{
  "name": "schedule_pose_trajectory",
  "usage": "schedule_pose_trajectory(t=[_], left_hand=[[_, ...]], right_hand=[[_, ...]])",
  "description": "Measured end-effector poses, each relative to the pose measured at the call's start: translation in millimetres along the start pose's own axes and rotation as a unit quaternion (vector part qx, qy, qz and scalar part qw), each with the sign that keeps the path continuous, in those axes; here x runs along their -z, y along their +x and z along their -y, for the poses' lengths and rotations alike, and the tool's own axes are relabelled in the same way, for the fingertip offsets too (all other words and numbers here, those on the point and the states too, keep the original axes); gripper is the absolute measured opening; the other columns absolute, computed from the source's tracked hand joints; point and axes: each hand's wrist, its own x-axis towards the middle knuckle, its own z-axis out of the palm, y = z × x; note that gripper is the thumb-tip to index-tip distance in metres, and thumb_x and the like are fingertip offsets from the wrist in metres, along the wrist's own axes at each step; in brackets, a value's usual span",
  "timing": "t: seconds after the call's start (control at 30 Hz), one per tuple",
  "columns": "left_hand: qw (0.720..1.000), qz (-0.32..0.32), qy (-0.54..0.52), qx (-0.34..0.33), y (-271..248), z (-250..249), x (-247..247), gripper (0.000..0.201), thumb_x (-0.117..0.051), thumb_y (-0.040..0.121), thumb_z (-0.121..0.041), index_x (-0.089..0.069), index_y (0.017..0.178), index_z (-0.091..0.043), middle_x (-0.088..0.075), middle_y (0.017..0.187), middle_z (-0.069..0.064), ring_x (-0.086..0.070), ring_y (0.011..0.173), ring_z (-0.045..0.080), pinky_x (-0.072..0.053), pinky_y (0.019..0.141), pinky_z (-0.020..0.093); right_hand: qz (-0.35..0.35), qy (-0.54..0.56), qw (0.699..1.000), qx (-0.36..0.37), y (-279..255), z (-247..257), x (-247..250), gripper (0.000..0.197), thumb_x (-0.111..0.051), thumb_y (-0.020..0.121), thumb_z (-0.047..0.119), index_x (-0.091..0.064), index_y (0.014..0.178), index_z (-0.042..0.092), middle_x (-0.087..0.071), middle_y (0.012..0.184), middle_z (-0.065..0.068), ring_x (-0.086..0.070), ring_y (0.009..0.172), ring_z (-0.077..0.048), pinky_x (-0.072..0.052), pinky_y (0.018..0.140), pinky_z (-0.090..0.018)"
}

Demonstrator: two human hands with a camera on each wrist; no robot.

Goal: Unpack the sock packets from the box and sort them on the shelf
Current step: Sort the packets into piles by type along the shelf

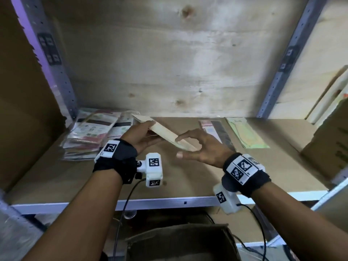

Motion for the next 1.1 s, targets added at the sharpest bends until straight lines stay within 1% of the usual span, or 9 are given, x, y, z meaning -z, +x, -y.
schedule_pose_trajectory(t=[0.17,0.3,0.37,0.47,0.6,0.77,0.87,0.97,1.1], left_hand=[[0.997,-0.022,0.079,0.01,16.4,16.7,-4.0,0.009,-0.058,0.098,-0.012,-0.064,0.104,-0.013,-0.076,0.088,0.004,-0.07,0.08,0.018,-0.059,0.056,0.028],[0.997,0.032,0.074,0.008,22.8,24.4,-15.0,0.026,-0.058,0.098,-0.014,-0.062,0.123,-0.009,-0.072,0.115,0.01,-0.069,0.097,0.021,-0.06,0.071,0.027],[0.996,0.051,0.069,0.011,25.7,28.4,-22.8,0.032,-0.058,0.098,-0.015,-0.06,0.129,-0.007,-0.069,0.123,0.012,-0.068,0.102,0.022,-0.06,0.077,0.028],[0.996,0.054,0.064,0.015,29.1,32.8,-33.4,0.035,-0.06,0.097,-0.014,-0.06,0.131,-0.006,-0.068,0.125,0.013,-0.068,0.102,0.022,-0.061,0.077,0.028],[0.993,0.019,0.114,-0.013,36.1,34.5,-37.5,0.034,-0.061,0.096,-0.015,-0.061,0.129,-0.005,-0.069,0.123,0.013,-0.066,0.107,0.023,-0.057,0.084,0.031],[0.985,-0.044,0.152,-0.07,45.0,25.0,-27.8,0.019,-0.065,0.094,-0.031,-0.07,0.095,-0.013,-0.076,0.096,0.006,-0.071,0.084,0.018,-0.058,0.07,0.028],[0.975,-0.065,0.193,-0.089,49.4,25.7,-22.0,0.02,-0.062,0.096,-0.034,-0.068,0.086,-0.017,-0.074,0.089,0.006,-0.069,0.078,0.018,-0.056,0.077,0.032],[0.965,-0.072,0.224,-0.114,50.3,27.3,-17.8,0.022,-0.059,0.098,-0.03,-0.069,0.084,-0.017,-0.073,0.085,0.004,-0.067,0.075,0.017,-0.055,0.077,0.031],[0.955,-0.093,0.253,-0.125,49.8,24.3,-13.3,0.022,-0.06,0.097,-0.03,-0.072,0.082,-0.018,-0.075,0.08,-0.001,-0.068,0.071,0.014,-0.056,0.066,0.024]], right_hand=[[-0.04,0.07,0.996,-0.043,2.2,-31.8,8.8,0.026,-0.064,0.083,0.061,-0.064,0.104,0.047,-0.059,0.121,0.019,-0.051,0.112,0.008,-0.037,0.085,-0.015],[-0.075,0.122,0.984,-0.107,10.0,-55.6,21.8,0.043,-0.064,0.085,0.056,-0.062,0.117,0.027,-0.068,0.107,0.008,-0.065,0.099,-0.013,-0.049,0.07,-0.021],[-0.034,0.154,0.979,-0.133,13.0,-60.5,21.6,0.049,-0.068,0.081,0.058,-0.064,0.115,0.024,-0.071,0.107,0.003,-0.067,0.101,-0.017,-0.054,0.078,-0.029],[-0.002,0.254,0.957,-0.143,14.6,-64.7,16.7,0.038,-0.073,0.087,0.027,-0.064,0.117,0.005,-0.071,0.115,-0.011,-0.066,0.111,-0.029,-0.052,0.098,-0.042],[-0.007,0.307,0.94,-0.148,10.6,-70.5,19.3,0.033,-0.066,0.091,0.011,-0.06,0.12,-0.004,-0.067,0.119,-0.024,-0.064,0.11,-0.04,-0.052,0.092,-0.054],[0.053,0.302,0.939,-0.153,6.0,-84.2,23.5,0.024,-0.065,0.091,0.013,-0.064,0.115,0.01,-0.072,0.113,-0.012,-0.069,0.101,-0.029,-0.058,0.065,-0.035],[0.068,0.309,0.936,-0.155,1.1,-93.0,22.9,0.023,-0.065,0.091,0.012,-0.064,0.115,0.014,-0.073,0.113,-0.007,-0.069,0.106,-0.024,-0.059,0.078,-0.03],[0.076,0.298,0.939,-0.157,-0.4,-93.0,21.7,0.03,-0.065,0.091,0.011,-0.063,0.122,0.009,-0.071,0.12,-0.009,-0.066,0.113,-0.025,-0.05,0.102,-0.042],[0.085,0.299,0.938,-0.157,-0.9,-89.8,21.3,0.035,-0.061,0.093,0.009,-0.058,0.128,0.003,-0.066,0.125,-0.016,-0.062,0.118,-0.033,-0.044,0.106,-0.053]])
